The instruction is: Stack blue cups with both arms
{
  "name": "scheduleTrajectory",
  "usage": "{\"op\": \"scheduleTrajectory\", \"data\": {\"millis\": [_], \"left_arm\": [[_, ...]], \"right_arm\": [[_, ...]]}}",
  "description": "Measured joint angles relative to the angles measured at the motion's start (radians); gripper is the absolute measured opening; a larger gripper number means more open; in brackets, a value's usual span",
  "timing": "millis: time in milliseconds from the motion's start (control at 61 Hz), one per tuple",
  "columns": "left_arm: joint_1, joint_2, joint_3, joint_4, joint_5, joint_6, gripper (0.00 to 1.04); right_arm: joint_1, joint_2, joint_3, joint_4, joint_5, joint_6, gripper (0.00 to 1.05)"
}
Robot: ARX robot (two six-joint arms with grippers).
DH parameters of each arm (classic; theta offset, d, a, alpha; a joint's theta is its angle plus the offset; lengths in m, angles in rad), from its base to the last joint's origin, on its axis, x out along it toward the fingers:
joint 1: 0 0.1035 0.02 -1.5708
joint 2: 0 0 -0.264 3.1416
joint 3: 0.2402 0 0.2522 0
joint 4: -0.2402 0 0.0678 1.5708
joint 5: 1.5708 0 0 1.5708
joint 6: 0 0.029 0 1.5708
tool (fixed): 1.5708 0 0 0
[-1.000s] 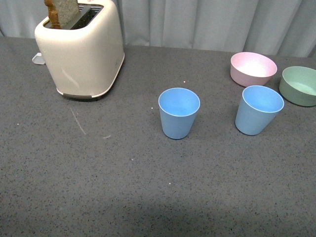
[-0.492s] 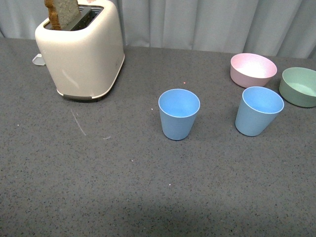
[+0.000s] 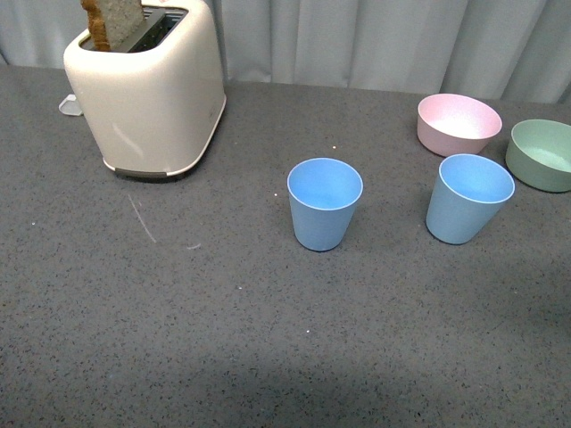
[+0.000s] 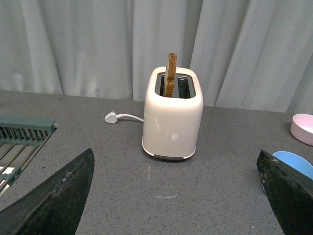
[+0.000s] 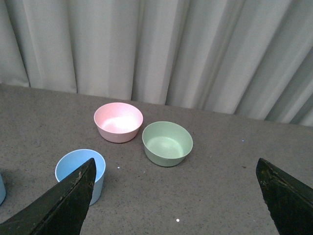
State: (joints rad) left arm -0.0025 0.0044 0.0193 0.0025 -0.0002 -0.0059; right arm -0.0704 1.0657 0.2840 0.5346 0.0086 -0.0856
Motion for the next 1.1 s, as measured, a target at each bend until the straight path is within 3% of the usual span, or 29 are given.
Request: {"op": "scheduleTrajectory", "data": {"millis": [131,262,492,754,869,1016,1098], "left_arm": [[0.000,0.000,0.000,0.000,0.000,0.000,0.98],[0.000,0.000,0.000,0.000,0.000,0.000,0.98],[0.000,0.000,0.000,0.000,0.000,0.000,0.98],[0.000,0.000,0.000,0.000,0.000,0.000,0.98],[0.000,0.000,0.000,0.000,0.000,0.000,0.98],[0.000,0.000,0.000,0.000,0.000,0.000,0.98],[0.000,0.000,0.000,0.000,0.000,0.000,0.98]], "right_arm": [[0.011,0.311,0.183,-0.046,-0.028,0.144,0.95],[0.048,0.502,0.348,-0.187,-0.028,0.220,0.95],[0.097,0.731,0.591,-0.416,-0.018,0.329,0.95],[0.117,0.906,0.751,-0.547,-0.026,0.428,0.95],[0.127,0.939,0.781,-0.591,-0.024,0.449,0.80],[0.137,0.958,0.801,-0.624,-0.017,0.454,0.48],[0.137,0.961,0.801,-0.634,-0.014,0.455,0.37]]}}
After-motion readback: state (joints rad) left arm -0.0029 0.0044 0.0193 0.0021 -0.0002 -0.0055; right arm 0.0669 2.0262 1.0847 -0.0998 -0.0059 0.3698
